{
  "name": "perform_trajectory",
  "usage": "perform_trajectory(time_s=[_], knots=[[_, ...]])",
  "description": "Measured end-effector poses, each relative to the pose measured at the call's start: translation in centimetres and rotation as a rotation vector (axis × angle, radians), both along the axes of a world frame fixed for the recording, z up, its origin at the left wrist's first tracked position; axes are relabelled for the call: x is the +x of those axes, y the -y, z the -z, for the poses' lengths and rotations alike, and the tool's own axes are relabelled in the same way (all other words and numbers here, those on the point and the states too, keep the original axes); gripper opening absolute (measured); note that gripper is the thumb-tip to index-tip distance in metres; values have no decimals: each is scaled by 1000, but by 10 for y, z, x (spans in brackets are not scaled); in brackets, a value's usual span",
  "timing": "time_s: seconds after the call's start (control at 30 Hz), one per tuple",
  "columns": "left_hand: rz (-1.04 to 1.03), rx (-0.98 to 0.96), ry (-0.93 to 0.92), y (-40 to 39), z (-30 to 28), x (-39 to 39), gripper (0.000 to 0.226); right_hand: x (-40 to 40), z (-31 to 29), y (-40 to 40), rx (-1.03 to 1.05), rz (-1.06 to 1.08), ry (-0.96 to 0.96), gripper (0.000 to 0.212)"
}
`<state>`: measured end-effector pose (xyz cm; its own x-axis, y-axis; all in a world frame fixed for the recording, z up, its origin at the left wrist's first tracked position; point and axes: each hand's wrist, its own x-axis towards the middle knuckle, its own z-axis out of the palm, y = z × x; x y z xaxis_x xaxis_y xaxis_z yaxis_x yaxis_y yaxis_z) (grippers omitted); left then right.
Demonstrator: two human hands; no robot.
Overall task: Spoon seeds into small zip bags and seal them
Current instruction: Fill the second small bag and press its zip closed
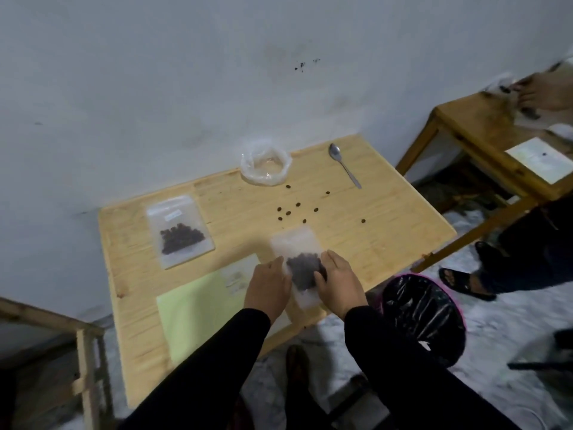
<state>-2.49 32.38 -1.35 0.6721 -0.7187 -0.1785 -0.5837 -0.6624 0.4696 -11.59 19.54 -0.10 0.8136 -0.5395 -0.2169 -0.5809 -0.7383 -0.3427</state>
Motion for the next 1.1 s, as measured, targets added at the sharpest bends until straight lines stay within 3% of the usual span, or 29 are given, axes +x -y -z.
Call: perform_trajectory(time_s=[0.17, 0.43, 0.8, 0.93, 1.1], knots=[[-61, 34, 13, 11, 3, -2, 44, 2, 4, 2, 89, 43, 36, 43], [-189, -129, -28, 18, -2, -2, 32, 6, 7, 10, 70, 94, 138, 37], [-441, -387, -288, -3, -13, 8, 25, 17, -14, -4, 485, 347, 383, 19], [-437, -450, -418, -27, -18, 16, 31, 28, -21, -26, 570, 290, 382, 18], [-525, -541, -444, -74, -14, 26, 37, 46, -17, -65, 555, 105, 334, 17]])
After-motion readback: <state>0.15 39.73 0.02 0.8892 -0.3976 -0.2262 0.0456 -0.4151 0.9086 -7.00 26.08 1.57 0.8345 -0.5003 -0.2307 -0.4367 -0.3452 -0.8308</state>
